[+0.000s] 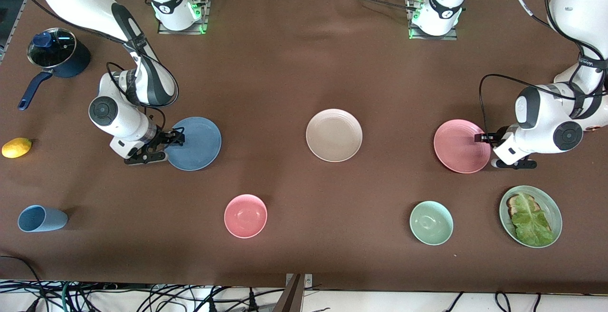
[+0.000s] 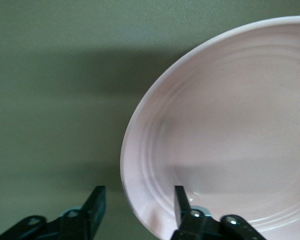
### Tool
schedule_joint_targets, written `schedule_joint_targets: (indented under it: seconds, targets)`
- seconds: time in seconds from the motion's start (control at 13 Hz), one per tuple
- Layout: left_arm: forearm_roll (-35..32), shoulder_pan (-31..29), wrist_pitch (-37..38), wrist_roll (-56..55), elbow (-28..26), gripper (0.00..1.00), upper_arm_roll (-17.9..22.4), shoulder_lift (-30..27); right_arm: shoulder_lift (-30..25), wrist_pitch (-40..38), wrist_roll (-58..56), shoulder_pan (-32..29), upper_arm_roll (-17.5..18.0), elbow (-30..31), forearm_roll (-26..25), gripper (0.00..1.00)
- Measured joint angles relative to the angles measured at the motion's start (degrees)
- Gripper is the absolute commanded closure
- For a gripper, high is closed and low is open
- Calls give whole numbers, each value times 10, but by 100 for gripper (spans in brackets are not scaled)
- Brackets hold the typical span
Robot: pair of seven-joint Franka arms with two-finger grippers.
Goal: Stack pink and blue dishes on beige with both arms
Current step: 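Grasp the rim of the pink plate with the left gripper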
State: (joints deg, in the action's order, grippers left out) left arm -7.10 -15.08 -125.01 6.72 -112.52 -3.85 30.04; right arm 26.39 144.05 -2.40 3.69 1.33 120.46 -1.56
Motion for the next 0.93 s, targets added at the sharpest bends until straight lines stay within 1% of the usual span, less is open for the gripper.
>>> schedule_joint_targets:
  seconds: [0.08, 0.39, 0.62, 0.77, 0.93]
  targets:
    - [0, 0, 0, 1, 1, 100, 0, 1, 1, 6, 0, 0, 0, 0, 0, 5]
    - [0, 0, 4, 5, 9, 100, -1, 1, 17, 39, 0, 0, 0, -2, 0, 20]
    - [0, 2, 24, 5, 27, 100, -5, 0, 20, 39, 1, -1, -1, -9, 0, 28]
    - [7, 2, 80, -1, 59, 100, -20, -6, 20, 28, 1, -3, -1, -17, 0, 35]
    - [31, 3, 167, -21, 111, 100, -43, -17, 14, 2, 1, -5, -1, -27, 0, 43]
